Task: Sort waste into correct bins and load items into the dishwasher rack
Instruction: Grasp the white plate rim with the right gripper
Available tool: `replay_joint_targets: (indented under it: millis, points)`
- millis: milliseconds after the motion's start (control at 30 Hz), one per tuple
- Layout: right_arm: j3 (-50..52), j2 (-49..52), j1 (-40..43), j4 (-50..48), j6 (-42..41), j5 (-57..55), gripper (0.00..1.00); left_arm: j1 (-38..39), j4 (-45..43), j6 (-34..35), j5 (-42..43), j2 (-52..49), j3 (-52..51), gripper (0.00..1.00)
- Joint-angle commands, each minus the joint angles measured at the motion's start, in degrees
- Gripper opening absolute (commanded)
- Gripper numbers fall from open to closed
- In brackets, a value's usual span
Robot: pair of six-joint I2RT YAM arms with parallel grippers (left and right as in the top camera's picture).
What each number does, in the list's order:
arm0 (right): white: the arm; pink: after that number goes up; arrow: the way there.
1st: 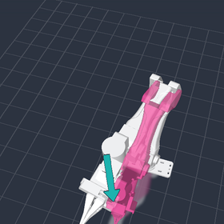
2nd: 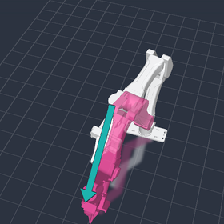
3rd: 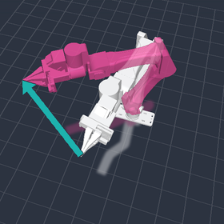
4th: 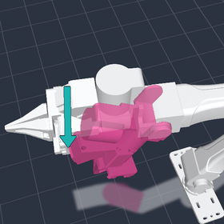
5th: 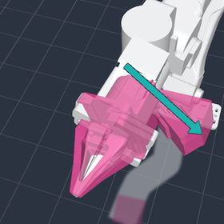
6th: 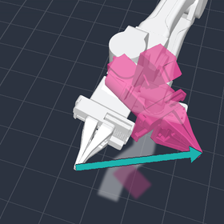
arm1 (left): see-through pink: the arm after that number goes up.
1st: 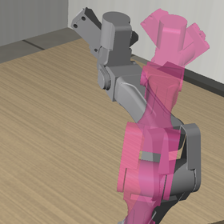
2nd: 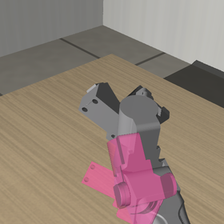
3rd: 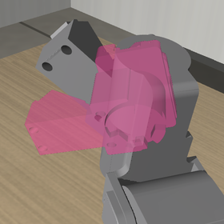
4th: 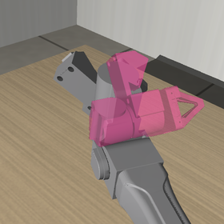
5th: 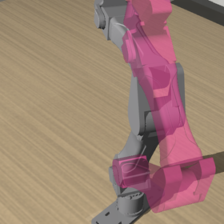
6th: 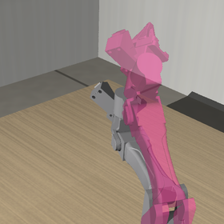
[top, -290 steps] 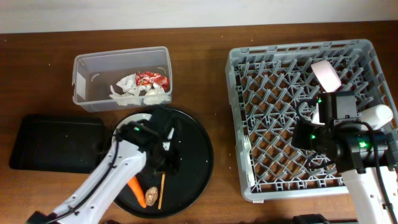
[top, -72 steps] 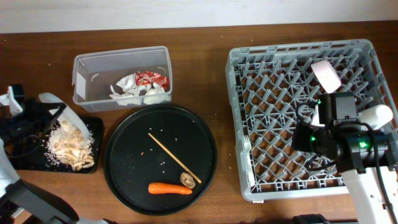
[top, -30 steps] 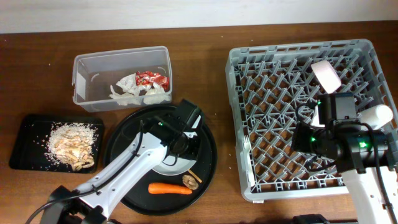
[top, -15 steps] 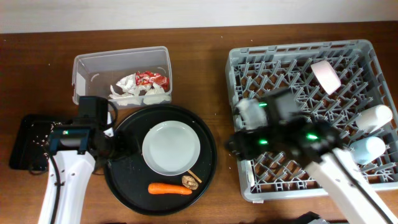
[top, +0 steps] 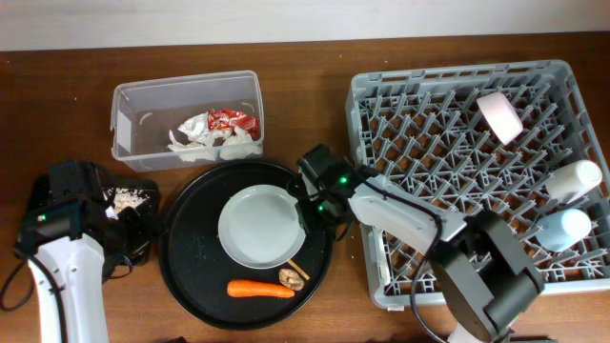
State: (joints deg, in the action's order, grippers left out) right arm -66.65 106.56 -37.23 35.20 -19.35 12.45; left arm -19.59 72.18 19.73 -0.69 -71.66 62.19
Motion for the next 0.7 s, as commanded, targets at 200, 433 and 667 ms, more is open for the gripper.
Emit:
replay_joint_targets:
  millis: [200,433,667]
  points:
    - [-0.76,2.91,-5.07,-4.44,-4.13,-5.68,0.25,-0.33,-0.09,-0.02,-0.37,0.66,0.59,0.99]
    - [-0.76,2.91,-5.09,-4.42,-6.71,-5.6,0.04,-0.35,-0.07,-0.02,-0.37,0.66,0.59,0.99]
    - [-11.45,-7.02,-5.07,6.58,-6.67,-15.15,0.04,-0.35,-0.11,-0.02,-0.35,0.66,0.59,0.99]
